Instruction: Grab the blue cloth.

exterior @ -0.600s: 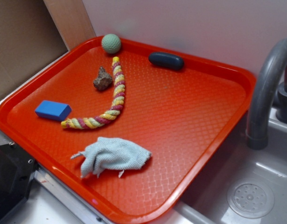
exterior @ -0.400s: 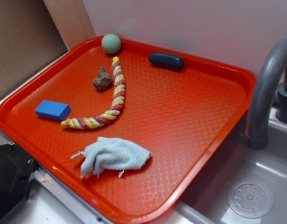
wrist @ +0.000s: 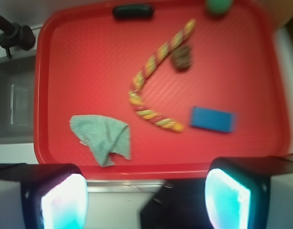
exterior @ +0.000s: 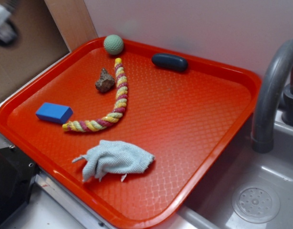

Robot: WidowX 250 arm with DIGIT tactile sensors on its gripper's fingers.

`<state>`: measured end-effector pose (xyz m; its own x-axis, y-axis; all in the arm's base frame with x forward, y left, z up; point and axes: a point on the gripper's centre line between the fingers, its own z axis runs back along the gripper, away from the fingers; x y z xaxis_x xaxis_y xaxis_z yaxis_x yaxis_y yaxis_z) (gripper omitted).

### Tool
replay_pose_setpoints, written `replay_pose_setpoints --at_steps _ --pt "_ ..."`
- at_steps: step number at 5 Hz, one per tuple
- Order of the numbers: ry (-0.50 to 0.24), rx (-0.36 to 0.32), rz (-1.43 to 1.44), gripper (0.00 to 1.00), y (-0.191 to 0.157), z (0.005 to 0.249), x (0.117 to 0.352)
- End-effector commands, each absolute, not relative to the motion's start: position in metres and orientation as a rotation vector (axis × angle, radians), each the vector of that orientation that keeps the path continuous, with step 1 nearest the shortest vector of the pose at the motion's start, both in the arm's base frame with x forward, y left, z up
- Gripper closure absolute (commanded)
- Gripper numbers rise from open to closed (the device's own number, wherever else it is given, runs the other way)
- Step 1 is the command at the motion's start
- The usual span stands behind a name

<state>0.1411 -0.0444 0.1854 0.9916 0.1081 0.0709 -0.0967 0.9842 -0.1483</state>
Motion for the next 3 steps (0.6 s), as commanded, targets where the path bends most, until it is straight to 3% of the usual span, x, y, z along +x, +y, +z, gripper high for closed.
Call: replay_pose_setpoints --at_steps 1,2,3 --pt "-0.062 -0.02 -0.004 0.0 -0.097 0.09 0.148" --pt "-0.001 0.074 -0.044 0.0 -0.112 0.038 0.138" --pt "0.012 0.054 -0.122 0.0 -0.122 0.028 0.142"
